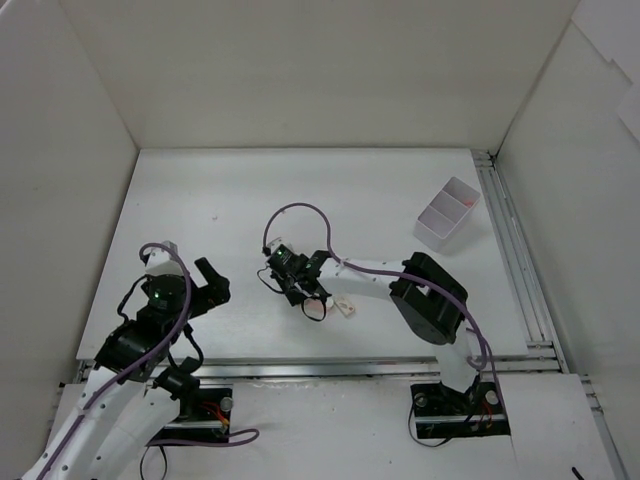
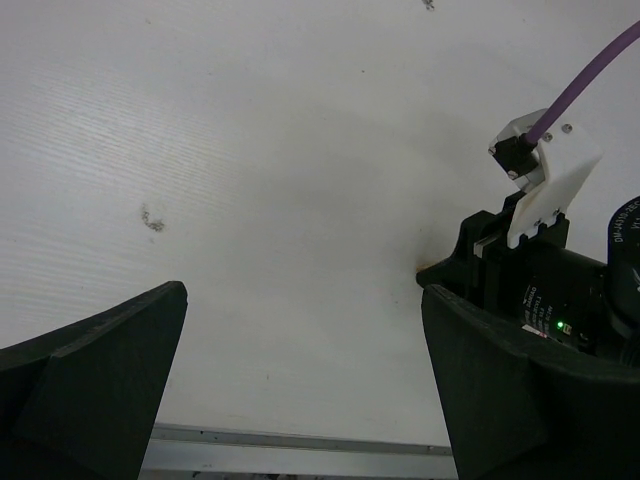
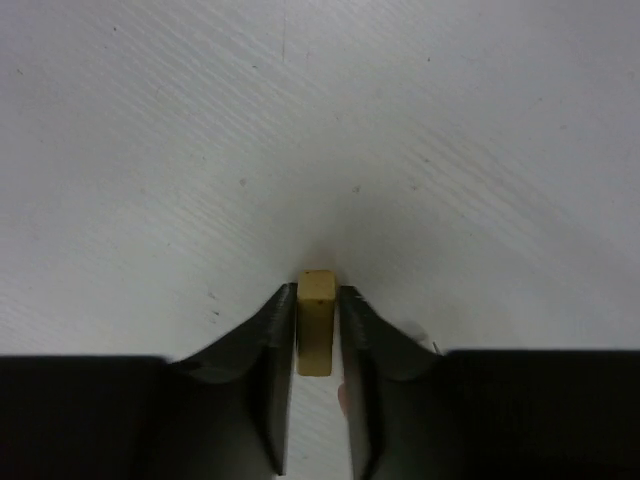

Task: Sort the stationery into containers
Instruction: Pick up the stationery from the center of the board, then place the stationery in the storage box.

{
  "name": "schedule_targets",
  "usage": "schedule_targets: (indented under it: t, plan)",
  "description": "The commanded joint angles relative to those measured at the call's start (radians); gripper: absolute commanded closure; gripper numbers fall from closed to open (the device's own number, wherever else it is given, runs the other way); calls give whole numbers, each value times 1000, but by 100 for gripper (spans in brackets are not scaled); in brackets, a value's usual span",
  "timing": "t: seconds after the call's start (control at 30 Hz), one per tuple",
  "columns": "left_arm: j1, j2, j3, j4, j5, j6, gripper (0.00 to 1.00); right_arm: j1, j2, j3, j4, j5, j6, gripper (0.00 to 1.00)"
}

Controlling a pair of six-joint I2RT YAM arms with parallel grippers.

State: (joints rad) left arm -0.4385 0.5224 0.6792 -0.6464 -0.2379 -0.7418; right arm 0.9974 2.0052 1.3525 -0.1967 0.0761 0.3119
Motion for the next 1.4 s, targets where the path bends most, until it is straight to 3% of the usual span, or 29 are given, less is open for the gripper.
schedule_targets:
  t: [0.0, 0.07, 0.2, 0.3, 0.4, 0.57, 0.7, 0.93, 1.1, 1.37]
  plan:
    - [-2, 36, 43, 13, -31, -22, 0, 9, -43, 30, 26, -19, 23, 91]
    - [-2, 53, 49, 16, -26, -16, 0, 4, -65, 17, 37, -15, 12, 100]
    - [-2, 77, 51, 34, -12, 1, 0, -52, -213, -29, 94, -27, 0, 100]
    - [-2, 96, 43, 68, 21, 42, 0, -166, -322, -64, 106, 2, -40, 100]
    - [-2, 119, 43, 117, 72, 91, 0, -296, -411, -93, 103, 59, -167, 100]
    - [-2, 160, 49, 175, 114, 143, 0, -512, -494, -122, 109, 76, -650, 100]
    - [-11, 226, 86, 234, 158, 202, 0, -662, -485, -109, 108, 10, -852, 100]
    - [-11, 312, 135, 263, 198, 246, 0, -890, -398, -36, 30, -70, -941, 100]
    - [-11, 361, 143, 310, 222, 251, 0, -954, -390, -16, -15, -145, -994, 100]
    - [-11, 381, 160, 320, 207, 257, 0, -982, -289, 43, -36, -136, -1004, 95]
